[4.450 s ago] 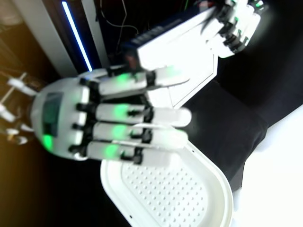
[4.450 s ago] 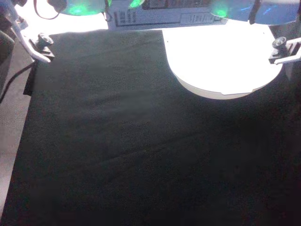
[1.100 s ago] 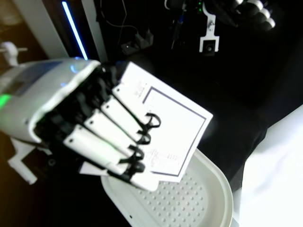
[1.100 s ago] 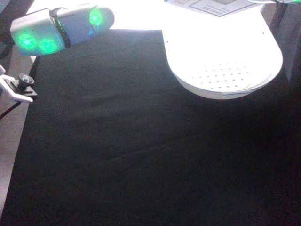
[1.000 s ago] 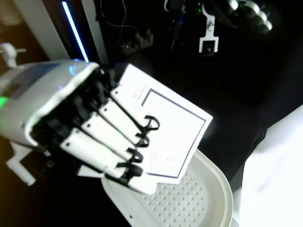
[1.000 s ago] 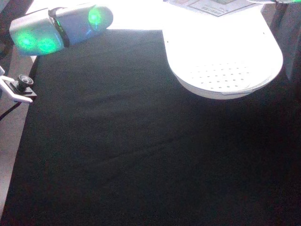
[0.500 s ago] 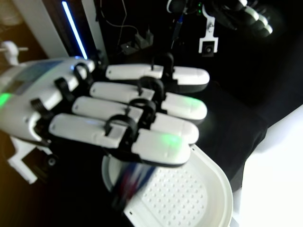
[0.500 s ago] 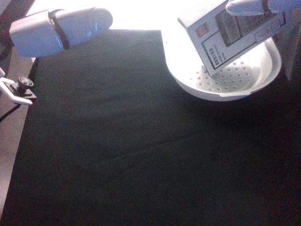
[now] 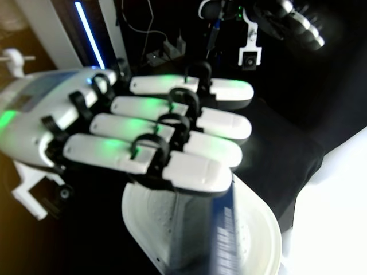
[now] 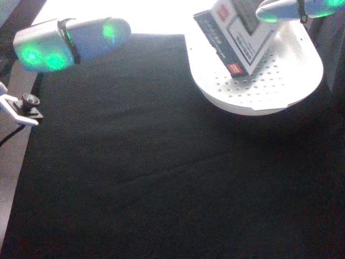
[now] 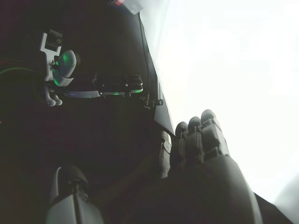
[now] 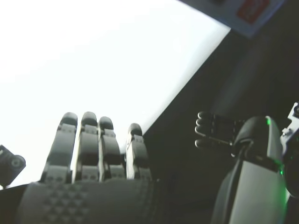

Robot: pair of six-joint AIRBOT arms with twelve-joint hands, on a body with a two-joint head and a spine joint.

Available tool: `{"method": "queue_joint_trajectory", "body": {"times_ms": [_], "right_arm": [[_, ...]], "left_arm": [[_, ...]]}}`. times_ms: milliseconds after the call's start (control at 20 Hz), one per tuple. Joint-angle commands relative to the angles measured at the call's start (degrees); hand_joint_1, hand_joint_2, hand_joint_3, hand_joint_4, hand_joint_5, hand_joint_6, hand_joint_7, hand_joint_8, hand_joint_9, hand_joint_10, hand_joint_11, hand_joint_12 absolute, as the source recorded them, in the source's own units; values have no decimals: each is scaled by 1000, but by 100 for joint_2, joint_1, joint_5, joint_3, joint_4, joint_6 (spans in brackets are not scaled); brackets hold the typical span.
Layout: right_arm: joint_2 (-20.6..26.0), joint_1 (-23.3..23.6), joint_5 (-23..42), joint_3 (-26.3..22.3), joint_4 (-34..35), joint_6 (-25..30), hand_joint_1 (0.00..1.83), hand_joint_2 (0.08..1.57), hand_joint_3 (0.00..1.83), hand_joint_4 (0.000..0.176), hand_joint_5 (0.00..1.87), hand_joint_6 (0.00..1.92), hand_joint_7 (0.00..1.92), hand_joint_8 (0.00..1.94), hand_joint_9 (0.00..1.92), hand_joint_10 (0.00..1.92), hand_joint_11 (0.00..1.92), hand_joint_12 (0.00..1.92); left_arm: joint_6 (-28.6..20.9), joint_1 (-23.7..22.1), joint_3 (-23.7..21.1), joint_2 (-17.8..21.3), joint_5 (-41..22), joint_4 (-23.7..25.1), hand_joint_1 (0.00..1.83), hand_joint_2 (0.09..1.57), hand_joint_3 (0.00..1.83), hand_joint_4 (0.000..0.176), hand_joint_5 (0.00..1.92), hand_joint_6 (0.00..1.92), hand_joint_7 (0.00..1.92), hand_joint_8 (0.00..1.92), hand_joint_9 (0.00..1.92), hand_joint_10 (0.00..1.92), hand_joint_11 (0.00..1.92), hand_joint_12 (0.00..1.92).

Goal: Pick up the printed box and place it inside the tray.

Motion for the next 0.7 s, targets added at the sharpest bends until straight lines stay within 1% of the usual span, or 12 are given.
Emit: {"method": "queue_joint_trajectory", "body": {"times_ms": [0, 100, 150, 200, 250, 300, 350, 400, 500, 550, 600, 650], "right_arm": [[39, 112, 673, 0, 65, 7, 590, 659, 1, 176, 0, 0, 0, 0, 39, 4, 0, 692], [41, 112, 673, 1, 65, 8, 552, 638, 0, 176, 0, 0, 0, 0, 36, 4, 0, 684], [41, 112, 673, 0, 65, 8, 570, 646, 0, 176, 0, 0, 0, 0, 35, 2, 0, 715], [42, 112, 675, -3, 66, 8, 611, 648, 0, 176, 0, 0, 0, 0, 26, 0, 0, 718], [41, 112, 677, -12, 66, 8, 624, 655, 1, 176, 0, 0, 0, 0, 4, 1, 0, 623], [45, 112, 682, -23, 66, 8, 625, 657, 1, 176, 0, 0, 0, 0, 0, 1, 0, 604], [62, 111, 695, -45, 66, 8, 664, 651, 0, 176, 0, 0, 0, 0, 0, 0, 0, 417], [100, 110, 742, -82, 65, 8, 703, 662, 2, 176, 0, 0, 0, 0, 0, 0, 0, 83], [162, 102, 844, -158, 65, 8, 709, 677, 7, 176, 0, 0, 0, 0, 0, 0, 0, 2], [201, 80, 919, -226, 65, 8, 697, 660, 0, 176, 0, 0, 0, 0, 0, 0, 0, 0], [229, 48, 990, -275, 64, 8, 679, 649, 0, 176, 0, 0, 0, 0, 0, 0, 0, 0], [251, 34, 1053, -316, 56, 8, 667, 660, 0, 176, 0, 0, 0, 0, 0, 0, 0, 0]], "left_arm": [[-41, -32, -12, 31, -722, -106, 327, 847, 0, 131, 166, 13, 99, 5, 0, 0, 0, 0], [-41, -22, -13, 35, -726, -112, 313, 861, 1, 130, 109, 0, 84, 0, 0, 0, 0, 0], [-41, -20, -13, 35, -729, -115, 294, 869, 5, 137, 101, 0, 54, 0, 0, 0, 0, 0], [-41, -20, -13, 35, -731, -116, 318, 864, 1, 134, 128, 11, 52, 2, 0, 0, 0, 0], [-41, -20, -13, 34, -731, -116, 322, 862, 1, 142, 164, 25, 57, 4, 0, 0, 0, 0], [-41, -18, -13, 34, -735, -116, 354, 853, 0, 140, 192, 33, 68, 7, 0, 0, 0, 0], [-39, 2, -13, 40, -754, -120, 355, 846, 0, 146, 201, 34, 75, 10, 0, 0, 0, 0], [-36, 21, -13, 47, -778, -129, 350, 851, 0, 154, 176, 20, 59, 2, 0, 0, 0, 0], [52, 23, -34, 52, -741, -128, 324, 857, 0, 137, 95, 0, 25, 0, 0, 0, 0, 0], [200, 30, -99, 83, -787, -129, 286, 883, 11, 158, 18, 0, 4, 0, 0, 0, 0, 0], [328, 39, -158, 121, -799, -150, 269, 879, 8, 172, 3, 0, 0, 0, 0, 0, 0, 0], [389, 41, -188, 156, -803, -153, 297, 862, 0, 175, 0, 0, 0, 0, 0, 0, 0, 0]]}}
